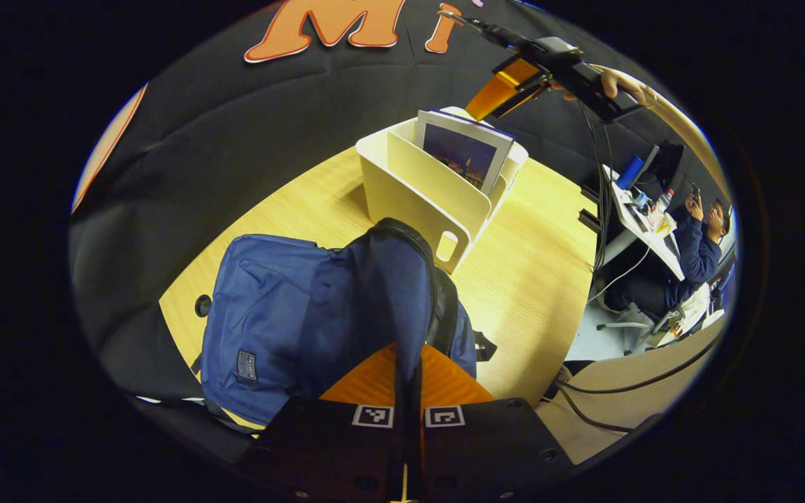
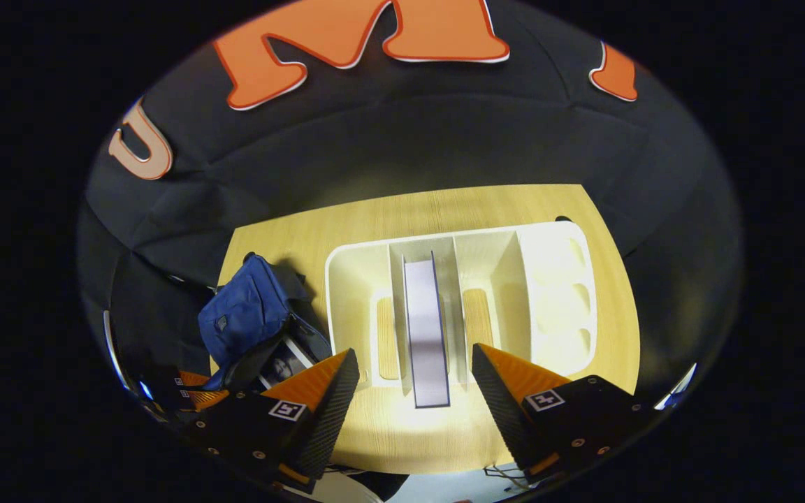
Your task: Open the schoolbag, grab two books from the bookshelf and put them into the schoolbag.
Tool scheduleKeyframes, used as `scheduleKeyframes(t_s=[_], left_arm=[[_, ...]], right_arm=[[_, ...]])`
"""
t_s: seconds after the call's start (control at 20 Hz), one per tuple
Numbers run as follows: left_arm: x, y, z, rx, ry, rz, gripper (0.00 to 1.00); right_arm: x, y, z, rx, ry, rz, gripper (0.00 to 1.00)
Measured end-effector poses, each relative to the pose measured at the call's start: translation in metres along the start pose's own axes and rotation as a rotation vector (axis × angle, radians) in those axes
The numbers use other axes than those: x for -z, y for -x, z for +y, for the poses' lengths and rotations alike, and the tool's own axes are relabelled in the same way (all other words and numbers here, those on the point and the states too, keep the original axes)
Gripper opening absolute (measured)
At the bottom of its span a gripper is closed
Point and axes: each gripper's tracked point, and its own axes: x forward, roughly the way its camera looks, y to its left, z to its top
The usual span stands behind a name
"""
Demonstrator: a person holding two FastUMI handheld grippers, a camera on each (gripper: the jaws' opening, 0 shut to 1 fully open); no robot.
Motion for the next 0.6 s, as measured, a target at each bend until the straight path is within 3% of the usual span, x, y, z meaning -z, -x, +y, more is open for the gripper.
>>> scheduleKeyframes(t_s=[0.4,0.55,0.6], left_arm=[[0.004,-0.007,0.004,0.022,0.018,0.011,0.02],[0.004,-0.008,0.004,0.026,0.022,0.015,0.02],[0.004,-0.009,0.006,0.027,0.022,0.015,0.02]], right_arm=[[0.013,-0.035,-0.007,0.035,0.046,0.128,0.95],[0.014,-0.037,-0.013,0.058,0.066,0.150,0.36],[0.013,-0.036,-0.015,0.062,0.073,0.147,0.46]])
